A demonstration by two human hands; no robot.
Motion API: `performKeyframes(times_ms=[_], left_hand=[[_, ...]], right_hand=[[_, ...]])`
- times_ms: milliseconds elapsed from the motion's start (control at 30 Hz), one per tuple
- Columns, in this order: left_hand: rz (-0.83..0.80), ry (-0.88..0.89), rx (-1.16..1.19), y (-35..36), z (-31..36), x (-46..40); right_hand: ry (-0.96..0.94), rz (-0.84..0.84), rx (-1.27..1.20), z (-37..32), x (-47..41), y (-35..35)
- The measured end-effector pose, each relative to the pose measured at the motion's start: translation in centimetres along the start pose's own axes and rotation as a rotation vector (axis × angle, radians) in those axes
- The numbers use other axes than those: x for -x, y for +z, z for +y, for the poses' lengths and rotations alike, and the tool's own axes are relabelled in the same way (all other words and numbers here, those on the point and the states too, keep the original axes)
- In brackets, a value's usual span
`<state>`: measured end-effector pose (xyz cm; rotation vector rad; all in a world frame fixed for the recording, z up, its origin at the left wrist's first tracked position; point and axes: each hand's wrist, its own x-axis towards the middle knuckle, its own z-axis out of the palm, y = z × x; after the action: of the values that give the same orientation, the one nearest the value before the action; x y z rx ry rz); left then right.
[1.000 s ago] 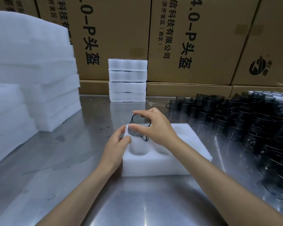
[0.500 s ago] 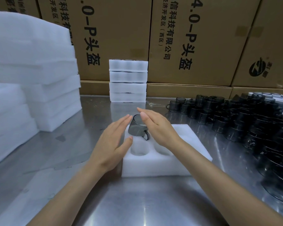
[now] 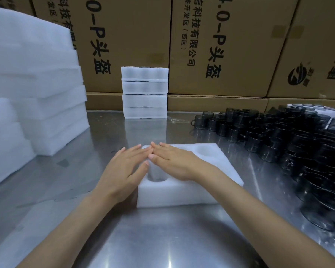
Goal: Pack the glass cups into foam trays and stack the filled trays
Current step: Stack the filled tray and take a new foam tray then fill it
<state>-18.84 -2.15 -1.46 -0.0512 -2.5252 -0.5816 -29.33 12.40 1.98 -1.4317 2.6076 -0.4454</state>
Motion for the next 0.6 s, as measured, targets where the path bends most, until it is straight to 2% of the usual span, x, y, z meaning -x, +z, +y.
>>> performKeyframes(times_ms=[200, 367, 467, 533, 600], left_hand=[[0.051, -0.025, 0.117, 0.4, 0.3, 0.2], [0.086, -0.022, 0.323, 1.0, 0.3, 0.1], [0.065, -0.061, 0.362, 1.2, 0.0, 0.0], [0.054, -0.066, 0.398, 1.2, 0.0, -0.1], [0.053, -0.062, 0.416, 1.2, -0.1, -0.2]], right_hand=[[-0.022, 0.075, 0.009, -0.2, 0.1, 0.3], [0.032, 0.312, -0.154, 1.5, -0.3, -0.8], [0.185, 0.535, -0.23, 5.1, 0.3, -3.4], [0.36, 0.703, -0.18, 8.1, 1.5, -5.2], [0.566, 0.791, -0.131, 10.9, 2.9, -6.4]])
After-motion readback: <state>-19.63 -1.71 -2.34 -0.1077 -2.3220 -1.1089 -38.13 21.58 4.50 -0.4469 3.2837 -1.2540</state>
